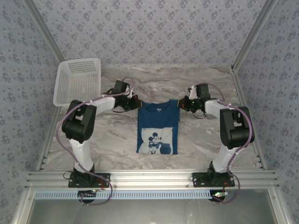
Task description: Fold the inside-out t-shirt
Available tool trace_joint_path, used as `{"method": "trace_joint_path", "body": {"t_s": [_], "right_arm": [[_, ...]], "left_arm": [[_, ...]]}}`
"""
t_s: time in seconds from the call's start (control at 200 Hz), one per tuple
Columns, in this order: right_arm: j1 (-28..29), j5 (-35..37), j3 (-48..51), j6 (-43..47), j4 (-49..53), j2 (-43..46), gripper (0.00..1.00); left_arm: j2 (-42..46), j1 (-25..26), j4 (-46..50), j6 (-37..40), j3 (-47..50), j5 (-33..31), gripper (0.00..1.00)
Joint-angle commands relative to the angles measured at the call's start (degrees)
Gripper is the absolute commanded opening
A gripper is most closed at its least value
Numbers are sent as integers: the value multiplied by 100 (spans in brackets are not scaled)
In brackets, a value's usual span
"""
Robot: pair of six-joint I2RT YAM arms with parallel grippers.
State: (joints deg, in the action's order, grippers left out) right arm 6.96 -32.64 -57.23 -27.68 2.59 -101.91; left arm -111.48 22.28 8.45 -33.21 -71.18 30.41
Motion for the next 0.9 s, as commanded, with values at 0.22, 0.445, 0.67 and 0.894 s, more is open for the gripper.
{"method": "trace_joint_path", "body": {"t_s": [0.22,0.445,0.67,0.894], "right_arm": [[-96,466,-667,115,271,-904,9],[-81,962,-880,679,933,-497,26],[225,1281,-389,872,1112,455,36],[767,1104,-240,608,738,349,34]], "left_arm": [[-448,4,207,27,-573,-1028,10],[-196,4,630,271,-710,-1853,40],[836,114,497,229,60,-1747,56],[840,385,-107,124,342,-501,55]]}}
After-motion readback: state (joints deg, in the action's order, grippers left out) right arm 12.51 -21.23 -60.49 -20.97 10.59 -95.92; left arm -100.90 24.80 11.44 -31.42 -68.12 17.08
